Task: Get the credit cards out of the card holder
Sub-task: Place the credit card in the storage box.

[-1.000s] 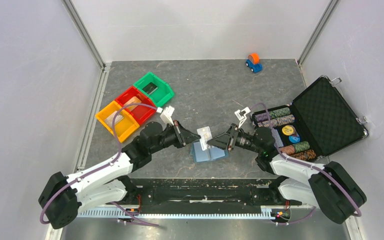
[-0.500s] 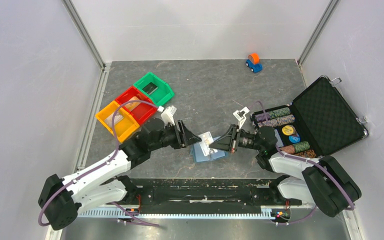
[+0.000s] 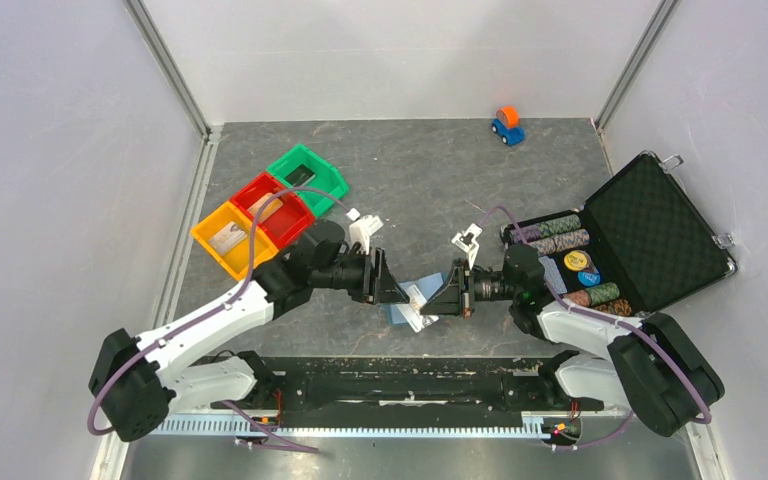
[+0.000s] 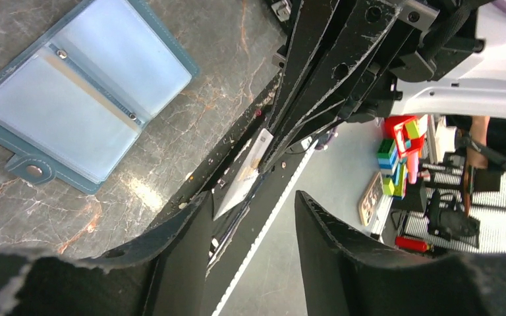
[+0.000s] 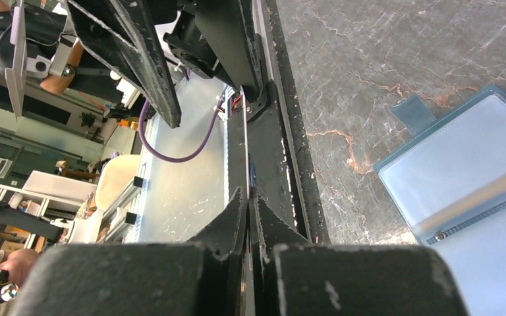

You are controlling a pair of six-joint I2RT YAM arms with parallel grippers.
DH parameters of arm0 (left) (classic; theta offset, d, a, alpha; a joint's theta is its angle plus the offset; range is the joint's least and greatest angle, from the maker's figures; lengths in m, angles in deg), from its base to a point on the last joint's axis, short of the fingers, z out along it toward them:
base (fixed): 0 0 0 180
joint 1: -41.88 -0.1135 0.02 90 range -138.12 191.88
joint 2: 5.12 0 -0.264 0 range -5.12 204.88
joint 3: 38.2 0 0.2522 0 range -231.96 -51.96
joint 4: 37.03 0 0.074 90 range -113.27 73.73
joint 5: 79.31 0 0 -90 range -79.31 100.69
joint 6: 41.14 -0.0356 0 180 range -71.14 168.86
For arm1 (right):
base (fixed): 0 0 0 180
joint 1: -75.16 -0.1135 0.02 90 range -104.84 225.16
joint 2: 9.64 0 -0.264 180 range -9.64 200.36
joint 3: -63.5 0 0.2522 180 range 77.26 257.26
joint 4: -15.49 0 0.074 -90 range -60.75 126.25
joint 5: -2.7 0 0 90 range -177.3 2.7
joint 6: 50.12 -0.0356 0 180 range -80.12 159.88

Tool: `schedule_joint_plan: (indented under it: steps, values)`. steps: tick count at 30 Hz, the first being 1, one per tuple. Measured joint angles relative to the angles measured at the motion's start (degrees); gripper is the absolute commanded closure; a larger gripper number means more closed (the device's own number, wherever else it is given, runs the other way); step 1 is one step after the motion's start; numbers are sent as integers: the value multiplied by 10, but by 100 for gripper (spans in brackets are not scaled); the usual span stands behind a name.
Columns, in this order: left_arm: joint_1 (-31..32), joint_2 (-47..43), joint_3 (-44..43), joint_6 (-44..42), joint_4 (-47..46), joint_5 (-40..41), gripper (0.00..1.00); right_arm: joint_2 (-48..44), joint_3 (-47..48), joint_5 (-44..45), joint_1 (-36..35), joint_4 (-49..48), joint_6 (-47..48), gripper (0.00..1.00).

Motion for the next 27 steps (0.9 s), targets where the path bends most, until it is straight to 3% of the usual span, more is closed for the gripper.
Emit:
schedule_joint_plan:
  steps: [4, 7, 11, 16, 18, 21, 24, 27]
  values:
    - [0, 26, -19, -24, 12, -21, 48, 0, 2, -10, -1, 2, 6, 100]
    - [0, 36, -26, -31, 12, -26, 53, 0, 2, -15, -5, 3, 8, 100]
    - [0, 48, -35, -43, 11, -36, 66, 0, 2, -20, -8, 3, 9, 100]
    - [0, 64, -35, -52, 9, -47, 93, 1, 2, -28, -8, 4, 9, 100]
    - [-1, 66, -36, -54, 9, -54, 98, 1, 2, -30, -8, 8, 8, 98]
    - [-2, 66, -36, -56, 5, -62, 98, 2, 2, -29, -8, 11, 8, 84]
    - [-10, 65, -36, -55, 5, -64, 98, 2, 2, -17, -8, 13, 8, 58]
    - [-26, 62, -36, -55, 5, -63, 98, -8, 2, 7, -8, 21, 7, 40]
